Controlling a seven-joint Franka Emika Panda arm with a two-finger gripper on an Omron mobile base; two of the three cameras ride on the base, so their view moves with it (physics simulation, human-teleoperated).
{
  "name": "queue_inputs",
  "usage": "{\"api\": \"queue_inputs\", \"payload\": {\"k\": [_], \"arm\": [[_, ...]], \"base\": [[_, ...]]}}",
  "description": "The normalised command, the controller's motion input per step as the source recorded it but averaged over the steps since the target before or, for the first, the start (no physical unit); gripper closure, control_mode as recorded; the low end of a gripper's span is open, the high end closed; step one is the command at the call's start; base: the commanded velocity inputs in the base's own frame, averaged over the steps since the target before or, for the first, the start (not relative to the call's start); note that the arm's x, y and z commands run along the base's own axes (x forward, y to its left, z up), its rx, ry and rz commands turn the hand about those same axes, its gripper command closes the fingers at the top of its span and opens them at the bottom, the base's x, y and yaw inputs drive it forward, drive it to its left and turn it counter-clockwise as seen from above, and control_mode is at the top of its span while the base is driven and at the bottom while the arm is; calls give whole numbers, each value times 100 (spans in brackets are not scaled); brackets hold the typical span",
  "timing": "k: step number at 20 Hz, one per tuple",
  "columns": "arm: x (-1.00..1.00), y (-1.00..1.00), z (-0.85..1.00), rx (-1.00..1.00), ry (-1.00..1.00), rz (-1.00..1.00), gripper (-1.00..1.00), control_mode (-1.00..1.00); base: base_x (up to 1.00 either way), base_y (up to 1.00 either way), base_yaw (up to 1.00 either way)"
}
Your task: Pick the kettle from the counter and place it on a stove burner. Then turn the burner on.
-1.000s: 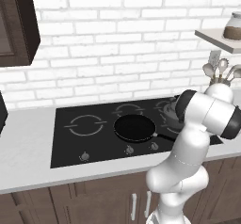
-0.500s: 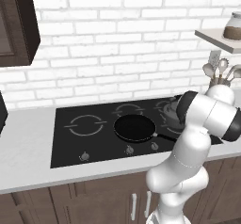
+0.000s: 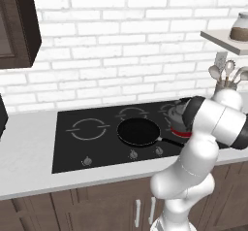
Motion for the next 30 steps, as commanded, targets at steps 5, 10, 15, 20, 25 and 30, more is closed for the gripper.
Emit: {"api": "queue_inputs", "payload": {"k": [5,10,15,20,25,30], "arm": [[-35,0,0,-9,-10,40,100,-100],[-33,0,0,-6,-12,39,100,-100],[-4,2,-1,-2,-1,10,-100,-100],[-1,0,21,0,-3,0,-100,-100],[-16,0,64,0,-18,0,-100,-100],[-25,-9,96,0,-32,0,-100,-100]], "base": [[0,0,0],[0,0,0],[0,0,0],[0,0,0],[0,0,0],[0,0,0]]}}
